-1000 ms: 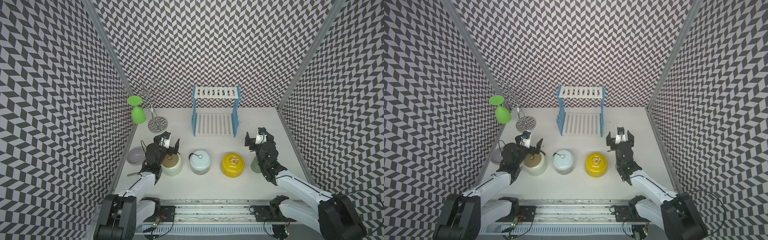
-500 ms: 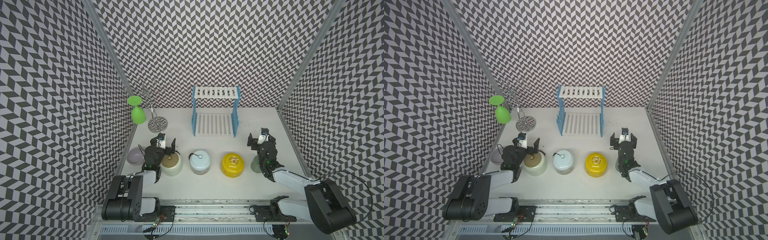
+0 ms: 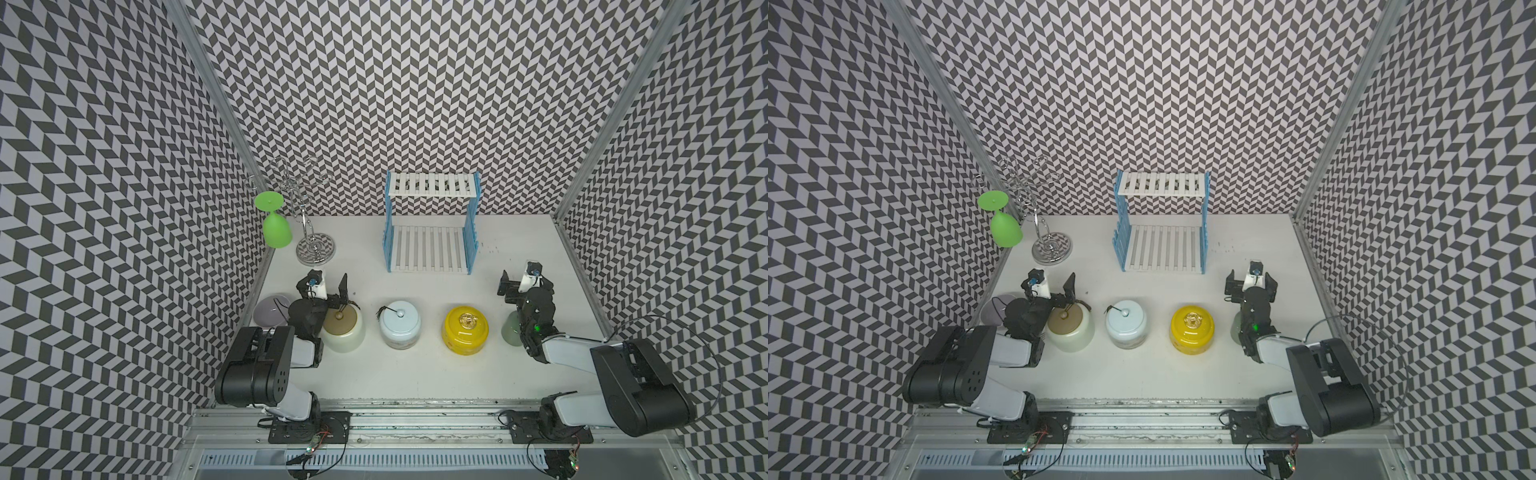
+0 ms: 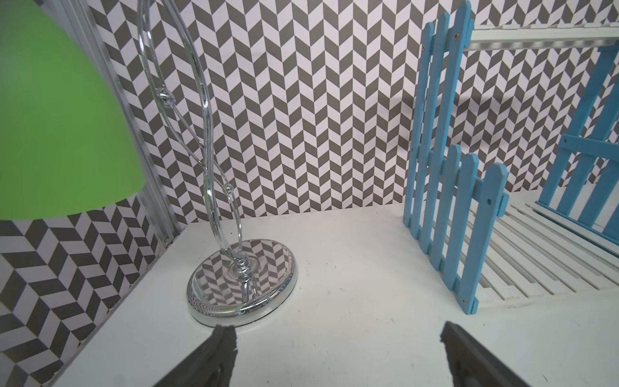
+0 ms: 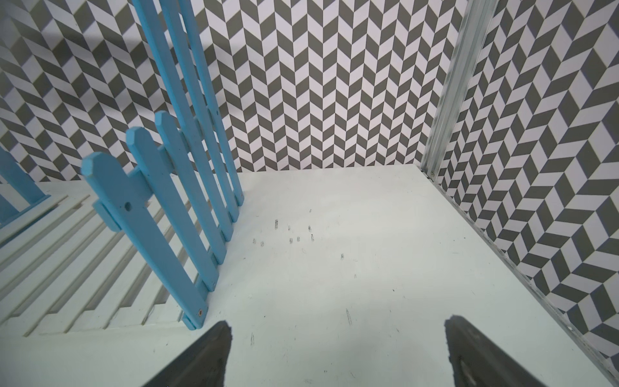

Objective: Remove the tea canisters from the shelf
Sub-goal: Reset both arms

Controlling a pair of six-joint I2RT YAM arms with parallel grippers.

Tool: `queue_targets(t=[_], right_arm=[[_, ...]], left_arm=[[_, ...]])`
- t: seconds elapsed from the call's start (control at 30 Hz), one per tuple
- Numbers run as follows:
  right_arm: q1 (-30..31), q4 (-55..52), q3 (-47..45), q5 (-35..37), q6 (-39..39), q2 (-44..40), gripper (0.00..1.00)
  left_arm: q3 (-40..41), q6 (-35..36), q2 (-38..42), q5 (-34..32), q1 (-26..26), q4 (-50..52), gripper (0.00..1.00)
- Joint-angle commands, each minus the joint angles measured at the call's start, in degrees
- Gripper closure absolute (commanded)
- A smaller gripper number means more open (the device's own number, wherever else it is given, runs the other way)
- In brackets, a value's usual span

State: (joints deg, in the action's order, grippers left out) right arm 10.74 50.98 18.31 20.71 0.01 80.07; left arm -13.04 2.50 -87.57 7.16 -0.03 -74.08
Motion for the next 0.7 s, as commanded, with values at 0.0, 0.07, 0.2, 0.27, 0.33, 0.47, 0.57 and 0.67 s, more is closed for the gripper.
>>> queue_targets(t=[0.0, 0.07, 0.2, 0.27, 0.33, 0.47, 0.57, 0.67], right_arm=[[-0.40, 4.51, 1.21, -0.49, -0.19, 1.09, 0.00], [-0.50, 4.75, 1.46, -0.27, -0.53, 1.62, 0.00], [-0.76, 9.60, 0.19, -1.47, -3.22, 2.54, 0.00], [-1.07, 12.72, -0.85, -1.36, -3.32, 3.75, 0.00], [-1.40, 16.32, -1.90, -2.32, -3.57, 5.10, 0.00], [-2.02, 14.95, -0.74, -2.62, -2.91, 5.81, 0.01], [-2.54, 14.26, -0.54, -3.17, -2.50, 5.74, 0.00], [-2.79, 14.91, -0.90, -3.35, -2.20, 5.76, 0.00]], left_arm=[[-0.86, -1.03, -1.09, -4.46, -0.49, 1.34, 0.00], [-2.91, -1.83, -1.28, -5.52, -0.29, 5.48, 0.00], [-2.63, -1.90, -1.33, -5.25, -0.07, 4.66, 0.00], [-2.71, -1.90, -1.21, -5.09, 0.03, 5.08, 0.00], [-2.61, -1.82, -1.21, -5.14, 0.01, 4.88, 0.00], [-2.61, -1.78, -1.23, -5.16, -0.06, 4.91, 0.00], [-2.61, -1.70, -1.21, -5.27, -0.10, 4.90, 0.00], [-2.58, -1.71, -1.20, -5.31, -0.14, 4.90, 0.00]])
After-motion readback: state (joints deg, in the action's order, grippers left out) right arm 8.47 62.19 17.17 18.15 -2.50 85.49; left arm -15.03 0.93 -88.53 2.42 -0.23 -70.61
